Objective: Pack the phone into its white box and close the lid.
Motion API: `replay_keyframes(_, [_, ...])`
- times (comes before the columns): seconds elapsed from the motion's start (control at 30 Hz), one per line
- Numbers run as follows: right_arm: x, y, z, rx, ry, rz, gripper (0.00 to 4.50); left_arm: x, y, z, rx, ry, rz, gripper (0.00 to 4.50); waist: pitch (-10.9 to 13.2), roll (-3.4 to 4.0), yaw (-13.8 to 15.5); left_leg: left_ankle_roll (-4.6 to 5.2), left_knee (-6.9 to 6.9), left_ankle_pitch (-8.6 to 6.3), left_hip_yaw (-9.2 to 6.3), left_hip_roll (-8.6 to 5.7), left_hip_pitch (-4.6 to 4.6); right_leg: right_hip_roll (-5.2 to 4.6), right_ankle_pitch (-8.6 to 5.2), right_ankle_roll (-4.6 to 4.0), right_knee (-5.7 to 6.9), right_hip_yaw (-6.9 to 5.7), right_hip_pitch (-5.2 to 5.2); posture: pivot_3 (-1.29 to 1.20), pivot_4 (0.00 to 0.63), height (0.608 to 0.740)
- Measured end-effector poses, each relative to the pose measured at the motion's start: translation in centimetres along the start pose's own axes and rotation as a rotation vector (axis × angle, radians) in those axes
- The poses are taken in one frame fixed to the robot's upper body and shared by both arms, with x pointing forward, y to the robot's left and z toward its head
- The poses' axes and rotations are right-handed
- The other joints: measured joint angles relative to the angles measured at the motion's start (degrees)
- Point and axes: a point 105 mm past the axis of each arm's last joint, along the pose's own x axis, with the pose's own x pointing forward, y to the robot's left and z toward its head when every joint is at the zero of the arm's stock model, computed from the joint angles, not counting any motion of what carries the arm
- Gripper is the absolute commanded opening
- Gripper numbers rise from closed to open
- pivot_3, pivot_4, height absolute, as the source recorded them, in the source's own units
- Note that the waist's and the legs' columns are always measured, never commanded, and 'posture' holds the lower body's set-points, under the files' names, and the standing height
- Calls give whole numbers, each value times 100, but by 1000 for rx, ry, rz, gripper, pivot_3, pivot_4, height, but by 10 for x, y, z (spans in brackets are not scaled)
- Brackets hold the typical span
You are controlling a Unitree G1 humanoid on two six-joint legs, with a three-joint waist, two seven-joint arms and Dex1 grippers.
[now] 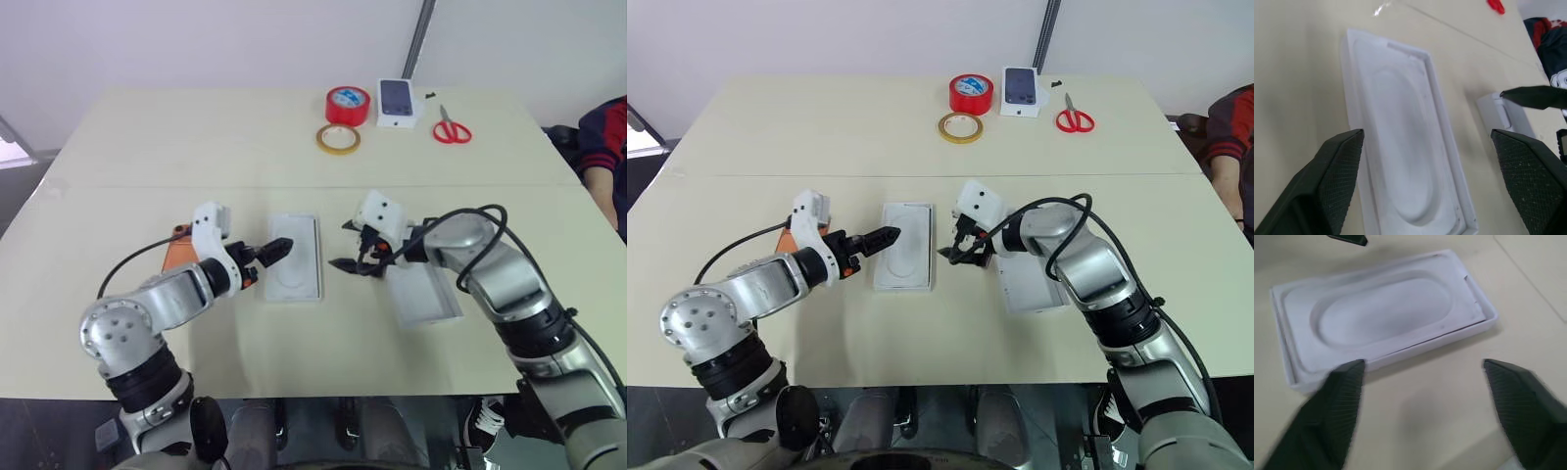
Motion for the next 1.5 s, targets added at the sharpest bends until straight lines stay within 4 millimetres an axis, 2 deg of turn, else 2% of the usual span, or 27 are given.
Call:
replay_keyframes(0.13, [7,-3,12,20,-20,-19,418,-13,7,16,111,-35,33,4500,0,0,-12,-3,-5,2,1,0,0,2,4,7,2,-1,-4,0,150,736])
replay_keyframes(0.17, [10,-2,17,24,-33,-18,64,-20,11,19,185,-43,60,4500,1,-1,-37,-7,-10,3,5,0,0,3,5,6,2,0,-8,0,150,736])
replay_keyframes(0.27, [21,3,25,43,-53,-18,64,-36,21,27,370,-98,106,4500,0,1,-47,-20,-23,10,11,3,0,2,2,-5,6,1,-20,0,150,736])
replay_keyframes(0.43, [52,7,27,99,-12,-69,64,-62,38,10,562,-67,44,4500,-1,6,-48,-45,-32,3,13,19,-11,-7,4,-18,5,3,-45,0,150,736])
replay_keyframes(0.67, [80,11,32,119,16,-116,64,-80,40,-13,654,16,-92,4500,1,11,-47,-42,-41,-1,20,16,-40,-28,11,-28,-24,6,-89,0,150,736])
replay_keyframes(0.8, [94,10,31,101,52,-158,64,-86,39,-21,671,38,-143,4500,0,10,-61,-51,-39,9,20,23,-94,-16,13,-28,5,7,-128,0,150,736])
replay_keyframes(1.0, [98,9,24,66,98,-180,64,-92,33,-28,683,51,-181,4500,0,11,-61,-40,-27,26,20,22,-104,0,13,-25,18,4,-136,0,150,736])
replay_keyframes(1.5, [87,9,14,-16,177,-166,64,-89,33,-25,679,18,-154,4500,0,11,-54,-43,-23,30,19,22,-101,19,16,-27,22,4,-134,0,150,736])
